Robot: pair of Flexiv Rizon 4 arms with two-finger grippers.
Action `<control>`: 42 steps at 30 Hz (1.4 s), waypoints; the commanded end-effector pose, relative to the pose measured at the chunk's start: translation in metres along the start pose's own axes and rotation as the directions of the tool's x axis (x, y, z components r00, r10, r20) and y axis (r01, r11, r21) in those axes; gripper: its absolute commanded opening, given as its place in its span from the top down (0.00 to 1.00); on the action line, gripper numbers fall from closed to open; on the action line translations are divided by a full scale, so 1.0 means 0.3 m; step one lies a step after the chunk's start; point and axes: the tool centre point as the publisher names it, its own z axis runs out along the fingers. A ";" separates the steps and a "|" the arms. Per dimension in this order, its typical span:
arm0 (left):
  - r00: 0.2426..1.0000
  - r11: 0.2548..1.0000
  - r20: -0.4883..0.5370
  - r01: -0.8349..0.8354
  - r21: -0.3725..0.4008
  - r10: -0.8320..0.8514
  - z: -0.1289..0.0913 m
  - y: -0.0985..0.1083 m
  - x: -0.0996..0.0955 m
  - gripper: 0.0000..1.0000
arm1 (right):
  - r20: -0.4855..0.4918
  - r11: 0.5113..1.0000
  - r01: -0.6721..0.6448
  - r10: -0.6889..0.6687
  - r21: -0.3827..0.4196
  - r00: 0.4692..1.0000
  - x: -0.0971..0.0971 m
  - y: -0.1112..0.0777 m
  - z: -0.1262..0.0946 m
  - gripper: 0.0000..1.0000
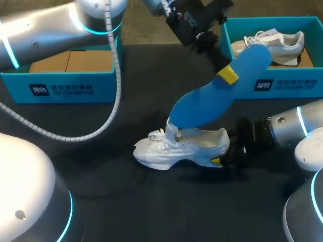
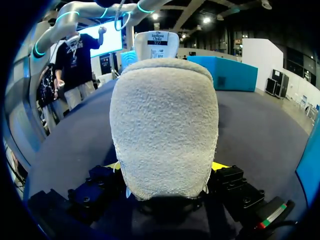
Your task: Take the shoe out of the shoebox, open the shoe tongue, remove and reinsert the insole, then place the shoe into the shoebox
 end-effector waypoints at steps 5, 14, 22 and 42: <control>0.964 0.957 0.198 0.122 0.264 -0.177 -0.004 -0.004 0.118 1.00 | 0.002 1.000 -0.001 0.001 0.003 1.000 0.001 -0.003 0.006 1.00; 0.922 0.905 0.271 0.153 0.397 -0.275 0.017 -0.039 0.158 1.00 | 0.002 1.000 -0.001 0.001 0.003 1.000 0.001 -0.003 0.006 1.00; 0.922 0.897 0.277 0.139 0.419 -0.272 0.016 -0.043 0.157 1.00 | 0.002 1.000 -0.001 0.001 0.003 1.000 0.001 -0.003 0.006 1.00; 0.926 0.864 0.239 0.150 0.480 -0.293 0.000 -0.078 0.158 1.00 | 0.002 1.000 -0.001 0.001 0.003 1.000 0.001 -0.003 0.006 1.00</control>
